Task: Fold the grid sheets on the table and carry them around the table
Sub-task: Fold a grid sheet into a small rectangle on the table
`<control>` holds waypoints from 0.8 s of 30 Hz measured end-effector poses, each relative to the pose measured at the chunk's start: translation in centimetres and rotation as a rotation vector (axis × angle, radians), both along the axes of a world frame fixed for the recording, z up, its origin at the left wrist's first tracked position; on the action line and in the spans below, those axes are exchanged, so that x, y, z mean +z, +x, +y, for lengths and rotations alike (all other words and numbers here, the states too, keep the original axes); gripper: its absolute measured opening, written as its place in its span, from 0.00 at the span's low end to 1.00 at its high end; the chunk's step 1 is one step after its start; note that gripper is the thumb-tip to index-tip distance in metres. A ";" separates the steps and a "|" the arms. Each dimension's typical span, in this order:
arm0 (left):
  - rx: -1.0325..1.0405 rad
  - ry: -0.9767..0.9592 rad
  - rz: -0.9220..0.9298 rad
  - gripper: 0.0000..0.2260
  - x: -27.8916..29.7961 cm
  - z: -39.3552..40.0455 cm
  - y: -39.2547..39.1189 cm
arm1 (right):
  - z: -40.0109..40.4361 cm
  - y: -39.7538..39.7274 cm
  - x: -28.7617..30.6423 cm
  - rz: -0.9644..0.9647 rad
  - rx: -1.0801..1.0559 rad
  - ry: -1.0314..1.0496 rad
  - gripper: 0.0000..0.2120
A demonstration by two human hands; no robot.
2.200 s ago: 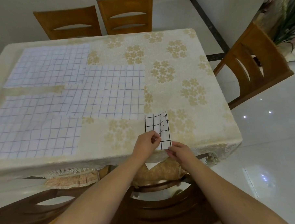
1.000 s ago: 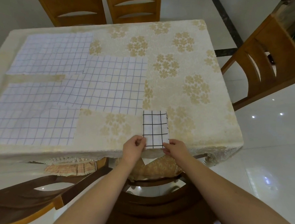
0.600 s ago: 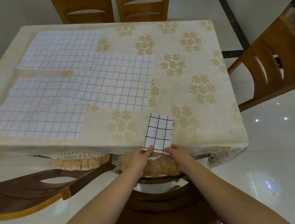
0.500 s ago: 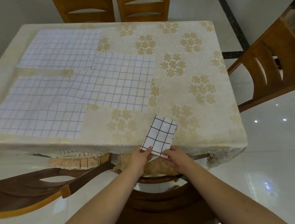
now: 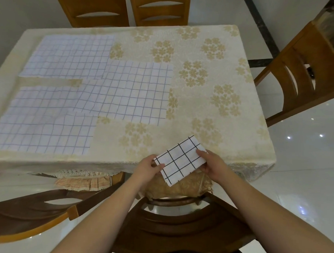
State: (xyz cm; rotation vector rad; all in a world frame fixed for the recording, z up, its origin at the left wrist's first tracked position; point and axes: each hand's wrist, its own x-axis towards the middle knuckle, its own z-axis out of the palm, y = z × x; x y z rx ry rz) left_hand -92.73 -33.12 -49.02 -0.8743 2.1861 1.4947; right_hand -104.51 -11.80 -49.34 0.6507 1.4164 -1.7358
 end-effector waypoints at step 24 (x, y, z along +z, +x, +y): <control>0.296 0.270 0.146 0.07 5.0 4.2 -1.1 | 6.4 -1.0 6.3 0.283 0.416 0.040 0.09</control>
